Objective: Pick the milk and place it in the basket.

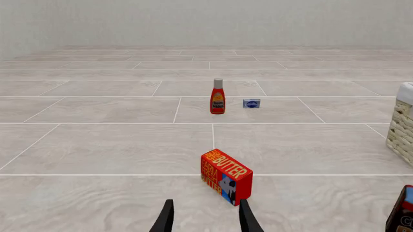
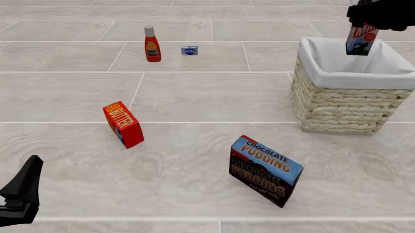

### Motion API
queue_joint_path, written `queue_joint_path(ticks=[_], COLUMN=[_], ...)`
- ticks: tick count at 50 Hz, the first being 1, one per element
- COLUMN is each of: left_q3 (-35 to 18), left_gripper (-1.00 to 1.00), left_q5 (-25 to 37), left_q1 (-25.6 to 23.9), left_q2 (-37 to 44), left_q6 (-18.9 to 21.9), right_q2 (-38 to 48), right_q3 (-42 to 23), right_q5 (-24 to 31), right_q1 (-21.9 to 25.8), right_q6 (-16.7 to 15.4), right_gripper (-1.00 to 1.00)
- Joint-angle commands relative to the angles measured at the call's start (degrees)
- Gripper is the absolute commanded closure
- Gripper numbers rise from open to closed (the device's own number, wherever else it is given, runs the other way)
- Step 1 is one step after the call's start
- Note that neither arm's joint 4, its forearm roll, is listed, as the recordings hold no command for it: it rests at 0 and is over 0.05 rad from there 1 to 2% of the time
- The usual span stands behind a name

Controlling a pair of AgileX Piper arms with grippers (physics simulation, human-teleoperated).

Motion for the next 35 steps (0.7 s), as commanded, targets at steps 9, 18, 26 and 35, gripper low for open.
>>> queue_joint_path(ticks=[9,18,26,35], left_q3=[0.0,0.0,0.0,0.0], left_gripper=[-1.00,-1.00,-1.00,-1.00], left_q5=[0.0,0.0,0.0,0.0], left_q1=[0.0,0.0,0.0,0.0], left_q2=[0.0,0.0,0.0,0.0], left_q6=[0.0,0.0,0.0,0.0], right_q2=[6.4,8.6,9.7,11.1], right_q3=[-5.6,-5.3,-5.3,-5.4], right_q5=[2.0,1.8,1.6,1.2], right_q1=[-2.9,-2.6,-2.2,-2.2], right_q6=[0.4,2.2,2.6,2.4], right_gripper=[1.00,1.00,1.00,1.00])
